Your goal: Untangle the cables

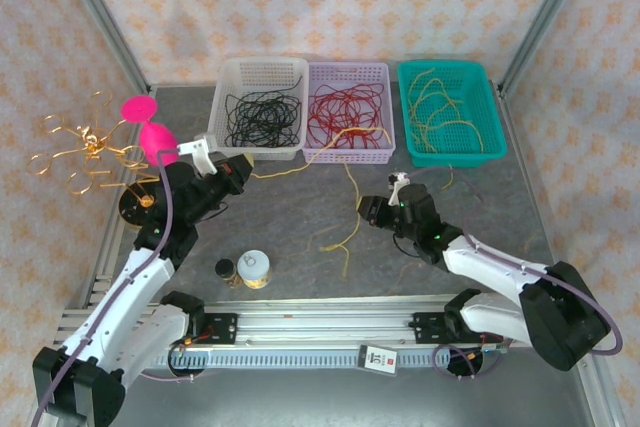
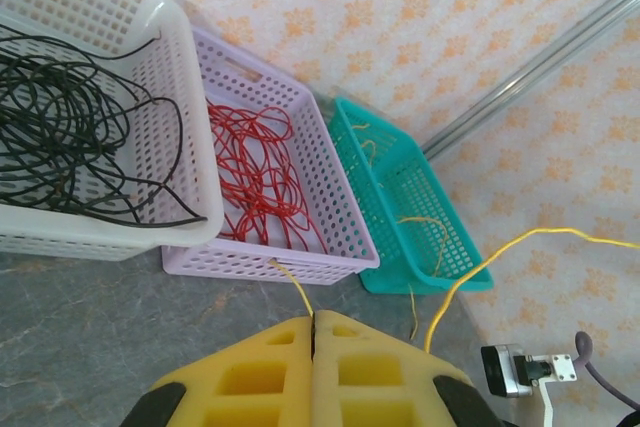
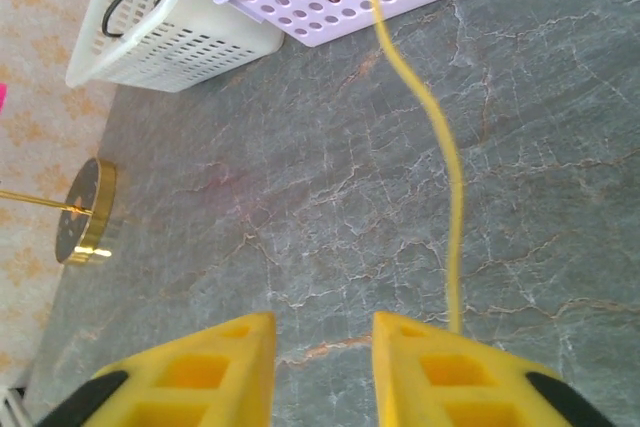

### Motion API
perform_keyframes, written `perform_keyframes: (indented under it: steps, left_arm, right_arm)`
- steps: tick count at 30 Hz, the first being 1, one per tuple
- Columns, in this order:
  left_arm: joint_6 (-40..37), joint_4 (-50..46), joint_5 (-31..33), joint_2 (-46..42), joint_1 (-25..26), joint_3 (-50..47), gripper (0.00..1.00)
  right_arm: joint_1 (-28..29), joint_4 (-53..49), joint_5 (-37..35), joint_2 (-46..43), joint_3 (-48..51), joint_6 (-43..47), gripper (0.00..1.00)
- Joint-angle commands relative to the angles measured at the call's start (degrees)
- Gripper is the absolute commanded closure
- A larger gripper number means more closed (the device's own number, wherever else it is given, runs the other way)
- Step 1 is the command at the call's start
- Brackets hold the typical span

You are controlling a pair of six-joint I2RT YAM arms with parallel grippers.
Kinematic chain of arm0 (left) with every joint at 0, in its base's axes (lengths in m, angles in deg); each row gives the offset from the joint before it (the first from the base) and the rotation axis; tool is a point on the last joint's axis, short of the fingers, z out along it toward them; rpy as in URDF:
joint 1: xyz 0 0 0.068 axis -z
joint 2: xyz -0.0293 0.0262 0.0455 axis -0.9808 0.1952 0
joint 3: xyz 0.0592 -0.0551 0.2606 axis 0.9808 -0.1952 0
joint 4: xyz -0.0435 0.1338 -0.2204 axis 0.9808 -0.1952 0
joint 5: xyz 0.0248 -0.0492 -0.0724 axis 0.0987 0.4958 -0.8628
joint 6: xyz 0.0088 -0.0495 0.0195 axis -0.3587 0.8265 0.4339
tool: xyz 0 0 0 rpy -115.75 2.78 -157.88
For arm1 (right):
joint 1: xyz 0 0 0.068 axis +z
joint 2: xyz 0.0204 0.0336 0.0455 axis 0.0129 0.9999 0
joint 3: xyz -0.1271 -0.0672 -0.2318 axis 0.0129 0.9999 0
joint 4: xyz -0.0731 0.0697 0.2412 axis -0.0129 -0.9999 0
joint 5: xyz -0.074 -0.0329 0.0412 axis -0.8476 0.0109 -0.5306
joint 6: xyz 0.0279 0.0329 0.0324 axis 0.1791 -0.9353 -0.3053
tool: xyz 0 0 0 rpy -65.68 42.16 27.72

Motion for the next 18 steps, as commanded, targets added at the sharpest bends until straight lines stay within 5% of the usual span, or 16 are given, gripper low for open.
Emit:
perform_keyframes:
  steps: [1,7,11,14,18]
  left_arm:
    - [-0.43,4.27,-1.05,1.29,1.19,-0.16,1.00]
    - [-1.05,5.78,-0.87,3.90,3.45,1.09,1.00]
    - [-1.14,5.96,0.31,6.02,5.96,2.46,1.00]
    - [-0.62,6.91,1.23,7.75,7.51,3.07,1.00]
    - [1.11,9.34,2.62,9.04,9.02,2.89,1.00]
  right_arm:
    - [0.18,-3.27,-0.71,-2.48,-0.21,-0.32,0.64]
    - [0.18,-15.30,-8.04,-11.89,-6.79,4.68,0.59]
    - [0.19,-20.77,-6.04,-14.54,-15.13,10.71,0.58]
    - [0.12,-15.77,1.18,-15.10,-18.09,9.61,0.50]
    - [0.19,1.75,4.99,-12.42,-13.40,-5.19,0.38]
